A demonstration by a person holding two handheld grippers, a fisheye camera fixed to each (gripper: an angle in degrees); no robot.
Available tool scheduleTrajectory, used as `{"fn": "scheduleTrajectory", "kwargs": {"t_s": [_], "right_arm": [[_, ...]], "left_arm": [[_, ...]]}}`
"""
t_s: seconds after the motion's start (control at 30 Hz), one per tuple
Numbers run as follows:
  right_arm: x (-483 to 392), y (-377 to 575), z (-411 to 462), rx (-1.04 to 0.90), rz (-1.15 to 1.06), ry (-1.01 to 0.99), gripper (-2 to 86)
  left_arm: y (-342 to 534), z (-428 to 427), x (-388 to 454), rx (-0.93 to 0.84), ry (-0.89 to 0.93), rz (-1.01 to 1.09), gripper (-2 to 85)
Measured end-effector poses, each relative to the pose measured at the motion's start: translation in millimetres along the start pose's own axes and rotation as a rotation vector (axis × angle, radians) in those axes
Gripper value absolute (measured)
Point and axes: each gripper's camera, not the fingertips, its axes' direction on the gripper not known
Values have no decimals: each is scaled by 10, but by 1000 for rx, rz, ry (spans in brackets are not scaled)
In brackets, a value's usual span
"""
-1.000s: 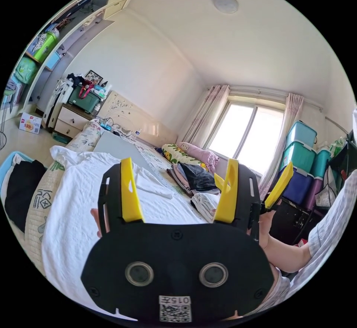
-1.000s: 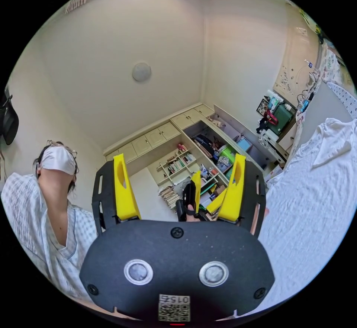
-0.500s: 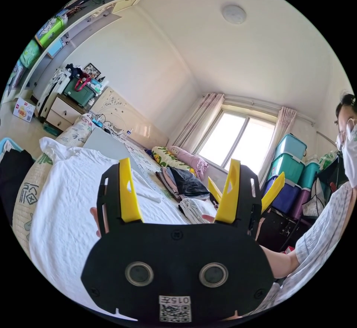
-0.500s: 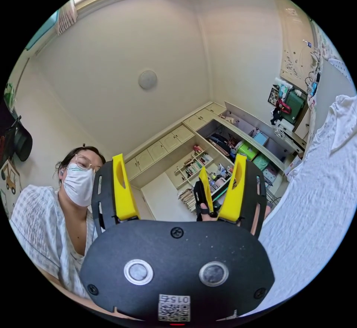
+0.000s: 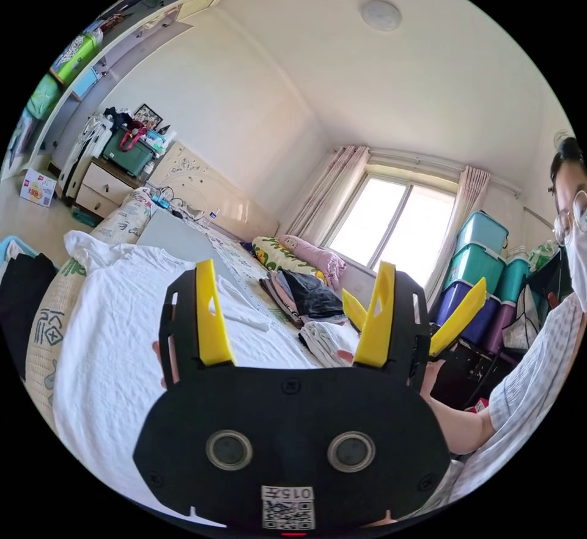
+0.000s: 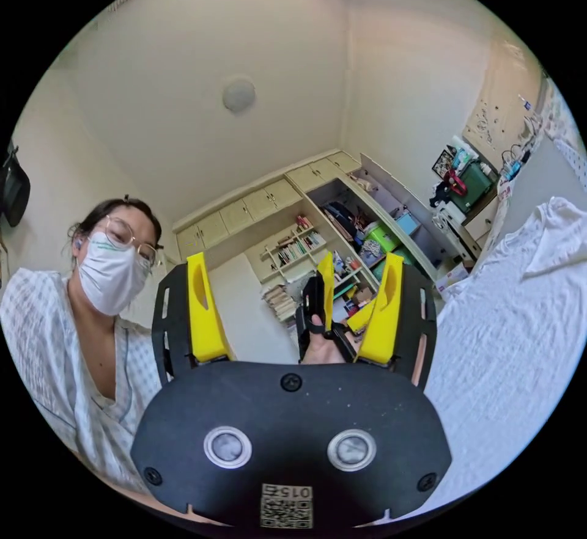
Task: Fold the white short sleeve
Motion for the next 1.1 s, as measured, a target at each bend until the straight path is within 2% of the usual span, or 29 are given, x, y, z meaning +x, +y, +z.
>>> {"fn": "scheduleTrajectory", "kwargs": {"t_s": [0.17,0.63,0.77,0.83,0.9,1.0,1.07,1.1], "right_arm": [[-205,-278,180,-58,-10,16,361],[-699,-1328,305,-26,23,28,348],[-832,-1728,364,6,59,91,341],[-868,-1915,416,4,85,103,333],[-917,-2128,503,-24,95,152,319],[-1085,-2576,746,-136,50,343,275],[-1134,-2969,1051,-281,60,533,224],[-1130,-3071,1151,-321,70,560,211]], "left_arm": [[-67,-22,-90,15,-4,-25,332],[-327,-179,-465,98,-59,-124,315],[-405,-272,-782,120,-35,-250,252],[-457,-275,-980,39,-37,-343,210],[-524,-292,-1147,-21,-49,-408,177],[-715,-397,-1299,-32,-78,-419,154],[-924,-548,-1457,-83,-200,-422,142],[-967,-597,-1515,-86,-236,-431,139]]}}
